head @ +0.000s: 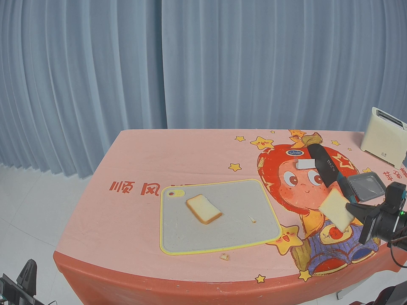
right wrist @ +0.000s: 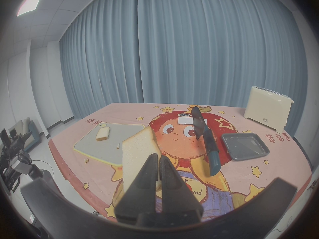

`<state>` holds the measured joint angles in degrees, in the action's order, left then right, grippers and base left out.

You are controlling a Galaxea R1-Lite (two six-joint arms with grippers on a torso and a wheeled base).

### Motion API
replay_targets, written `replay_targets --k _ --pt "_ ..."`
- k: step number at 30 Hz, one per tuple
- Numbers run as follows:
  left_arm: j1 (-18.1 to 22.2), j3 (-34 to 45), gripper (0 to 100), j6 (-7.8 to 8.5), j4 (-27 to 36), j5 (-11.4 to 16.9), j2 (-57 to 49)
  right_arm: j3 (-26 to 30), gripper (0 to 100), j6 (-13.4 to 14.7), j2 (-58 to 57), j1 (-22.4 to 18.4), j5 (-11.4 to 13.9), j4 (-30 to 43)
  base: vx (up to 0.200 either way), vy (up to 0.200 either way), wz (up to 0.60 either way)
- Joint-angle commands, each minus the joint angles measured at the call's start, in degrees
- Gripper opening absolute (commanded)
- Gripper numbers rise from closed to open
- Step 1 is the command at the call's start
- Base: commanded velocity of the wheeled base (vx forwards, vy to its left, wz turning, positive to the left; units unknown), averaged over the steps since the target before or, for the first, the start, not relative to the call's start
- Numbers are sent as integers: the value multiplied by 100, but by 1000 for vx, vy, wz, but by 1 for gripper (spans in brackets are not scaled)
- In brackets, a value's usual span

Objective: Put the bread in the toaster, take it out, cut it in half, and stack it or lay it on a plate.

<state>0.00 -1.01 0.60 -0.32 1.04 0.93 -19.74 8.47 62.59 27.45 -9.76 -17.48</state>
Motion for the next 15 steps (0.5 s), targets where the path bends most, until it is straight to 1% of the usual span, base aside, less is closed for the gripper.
replay_targets --k 1,15 --pt "0 101 0 11 -3 2 4 5 0 -12 -71 50 -8 8 0 0 0" --pt "0 101 0 2 -3 2 4 58 0 -21 -124 -12 -8 8 0 0 0"
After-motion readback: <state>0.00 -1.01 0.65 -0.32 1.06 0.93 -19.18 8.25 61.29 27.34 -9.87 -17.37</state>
